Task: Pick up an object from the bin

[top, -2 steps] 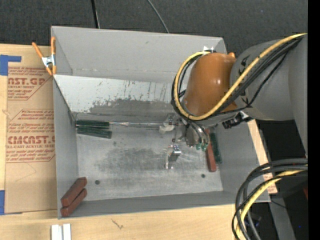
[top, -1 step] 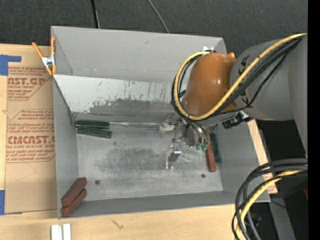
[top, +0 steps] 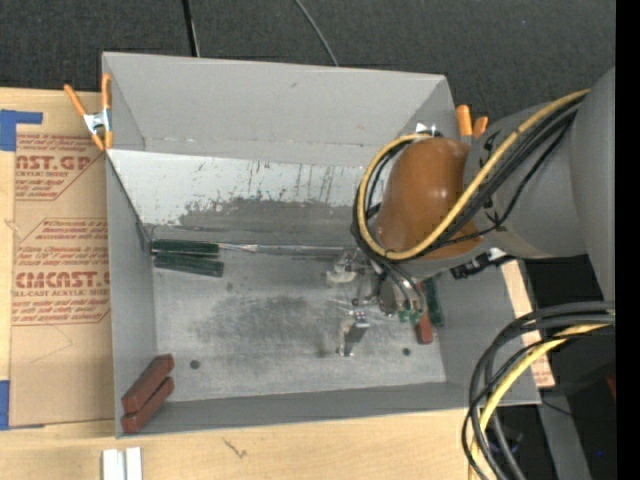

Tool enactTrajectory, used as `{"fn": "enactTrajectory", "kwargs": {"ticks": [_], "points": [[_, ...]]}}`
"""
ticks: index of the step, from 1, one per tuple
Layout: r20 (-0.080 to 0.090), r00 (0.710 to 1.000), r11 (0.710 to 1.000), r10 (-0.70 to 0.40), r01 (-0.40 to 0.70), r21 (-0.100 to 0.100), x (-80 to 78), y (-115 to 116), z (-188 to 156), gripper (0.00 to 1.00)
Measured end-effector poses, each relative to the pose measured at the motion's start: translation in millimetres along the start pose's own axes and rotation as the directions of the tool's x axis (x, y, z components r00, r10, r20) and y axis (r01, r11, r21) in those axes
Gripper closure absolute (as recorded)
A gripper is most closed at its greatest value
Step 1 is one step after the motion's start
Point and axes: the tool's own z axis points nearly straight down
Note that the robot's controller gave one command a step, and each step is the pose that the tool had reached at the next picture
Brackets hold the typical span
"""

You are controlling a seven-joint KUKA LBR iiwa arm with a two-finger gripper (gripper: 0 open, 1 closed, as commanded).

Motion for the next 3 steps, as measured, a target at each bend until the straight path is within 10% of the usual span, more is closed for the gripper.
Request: {"fn": "enactTrajectory", "kwargs": {"ticks": [1, 2, 3], "points": [[-0.012, 1.000, 1.000, -0.006, 0.006, 0.000, -23.4, -19.9, 5.2, 0.00], [0.002, 0.983, 0.983, -0.183, 0.183, 0.000, 26.1, -44.6, 33.8, 1.00], [-0.007, 0.983, 0.983, -0.183, 0.183, -0.001, 28.6, -44.9, 35.2, 0.00]]}}
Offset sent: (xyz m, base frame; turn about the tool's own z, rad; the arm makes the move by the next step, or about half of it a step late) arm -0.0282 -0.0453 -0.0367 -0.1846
